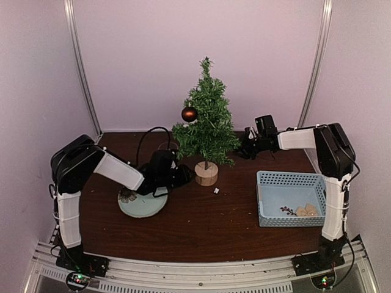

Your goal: Decorate the small christmas tree

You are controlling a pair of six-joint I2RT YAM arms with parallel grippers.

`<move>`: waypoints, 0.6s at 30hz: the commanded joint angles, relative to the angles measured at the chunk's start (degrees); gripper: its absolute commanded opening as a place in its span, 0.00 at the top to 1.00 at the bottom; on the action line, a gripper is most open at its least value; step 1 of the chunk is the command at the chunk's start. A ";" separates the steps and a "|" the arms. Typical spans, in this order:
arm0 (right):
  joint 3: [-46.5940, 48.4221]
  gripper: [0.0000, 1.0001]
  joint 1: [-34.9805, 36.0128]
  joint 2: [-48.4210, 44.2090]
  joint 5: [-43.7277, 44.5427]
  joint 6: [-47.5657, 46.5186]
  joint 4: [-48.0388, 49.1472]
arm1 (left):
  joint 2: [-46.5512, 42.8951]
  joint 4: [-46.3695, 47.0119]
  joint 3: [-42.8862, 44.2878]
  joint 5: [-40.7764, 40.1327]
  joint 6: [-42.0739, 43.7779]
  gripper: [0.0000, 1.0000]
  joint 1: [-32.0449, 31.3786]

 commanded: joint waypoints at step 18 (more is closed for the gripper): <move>2.30 0.71 7.54 8.25 -5.64 8.97 9.11 | 3.09 8.13 0.00 -3.08 -4.49 0.68 -2.15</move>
